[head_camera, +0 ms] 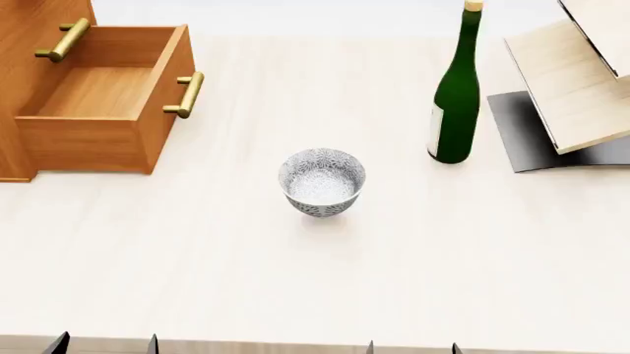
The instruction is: Put the bowl in the bottom drawer of the cabinet and close it.
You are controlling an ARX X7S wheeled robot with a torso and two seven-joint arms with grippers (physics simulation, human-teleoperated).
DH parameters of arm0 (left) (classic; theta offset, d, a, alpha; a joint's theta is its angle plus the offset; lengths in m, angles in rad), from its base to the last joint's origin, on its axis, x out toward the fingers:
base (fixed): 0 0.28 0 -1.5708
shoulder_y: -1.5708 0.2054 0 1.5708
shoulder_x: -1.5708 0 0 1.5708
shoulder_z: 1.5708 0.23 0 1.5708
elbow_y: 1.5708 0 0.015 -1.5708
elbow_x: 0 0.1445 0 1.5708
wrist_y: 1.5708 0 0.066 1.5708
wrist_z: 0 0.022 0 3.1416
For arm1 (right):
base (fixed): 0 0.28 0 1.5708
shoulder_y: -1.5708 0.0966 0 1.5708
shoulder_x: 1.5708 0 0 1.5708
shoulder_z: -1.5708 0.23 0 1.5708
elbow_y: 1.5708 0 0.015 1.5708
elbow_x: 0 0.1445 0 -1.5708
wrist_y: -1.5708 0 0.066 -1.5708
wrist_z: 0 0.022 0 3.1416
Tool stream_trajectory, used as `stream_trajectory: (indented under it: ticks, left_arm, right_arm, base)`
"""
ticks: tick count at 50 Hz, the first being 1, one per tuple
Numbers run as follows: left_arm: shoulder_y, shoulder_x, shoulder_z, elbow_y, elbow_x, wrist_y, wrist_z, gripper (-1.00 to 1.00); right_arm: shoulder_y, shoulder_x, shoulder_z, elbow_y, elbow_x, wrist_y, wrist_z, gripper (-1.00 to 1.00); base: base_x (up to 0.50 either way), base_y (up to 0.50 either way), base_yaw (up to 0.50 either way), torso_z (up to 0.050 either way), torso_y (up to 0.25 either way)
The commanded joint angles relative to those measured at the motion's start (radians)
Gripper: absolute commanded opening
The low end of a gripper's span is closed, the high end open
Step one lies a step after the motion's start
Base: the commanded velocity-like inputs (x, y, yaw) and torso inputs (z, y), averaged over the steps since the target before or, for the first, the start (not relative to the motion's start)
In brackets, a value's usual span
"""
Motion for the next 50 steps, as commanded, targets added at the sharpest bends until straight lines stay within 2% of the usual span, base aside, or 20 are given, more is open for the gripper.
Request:
stream_trajectory:
  ticks: [1,19,27,33,39,43,47,50]
  left_arm:
    - [0.001,-0.016,0.018,0.005,-0.016,-0.003,-0.018,1.0]
    - [-0.004,-0.057,0.063,-0.001,-0.073,0.003,-0.065,1.0]
    - [0.052,-0.091,0.078,0.254,-0.091,-0.123,-0.079,1.0]
    - [0.186,-0.129,0.109,0.441,-0.034,-0.092,-0.099,1.0]
    - [0.332,-0.152,0.105,0.512,-0.031,0.003,-0.109,1.0]
    - [0.407,-0.158,0.101,0.526,-0.03,0.066,-0.121,1.0]
    - [0.449,-0.16,0.098,0.5,-0.03,0.128,-0.131,1.0]
    - [0.475,-0.156,0.101,0.443,-0.035,0.19,-0.137,1.0]
  right_arm:
    - [0.004,0.015,-0.016,0.005,0.041,0.022,0.001,1.0]
    - [0.006,0.06,-0.068,-0.013,0.086,0.049,0.051,1.0]
    - [-0.013,0.079,-0.087,-0.074,0.105,0.102,0.051,1.0]
    - [-0.011,0.091,-0.09,-0.119,0.116,0.149,0.065,1.0]
    - [0.0,0.112,-0.09,-0.225,0.13,0.252,0.085,1.0]
    - [0.008,0.137,-0.093,-0.366,0.132,0.385,0.102,1.0]
    - [0.019,0.154,-0.093,-0.467,0.143,0.485,0.11,1.0]
    - [0.05,0.175,-0.084,-0.613,0.17,0.628,0.116,1.0]
  base:
    - [0.0,0.0,0.0,0.0,0.0]
    - [0.0,0.0,0.0,0.0,0.0]
    - [0.0,0.0,0.0,0.0,0.0]
    - [0.0,0.0,0.0,0.0,0.0]
    - [0.0,0.0,0.0,0.0,0.0]
    - [0.0,0.0,0.0,0.0,0.0]
    - [0.0,0.0,0.0,0.0,0.0]
    - [0.0,0.0,0.0,0.0,0.0]
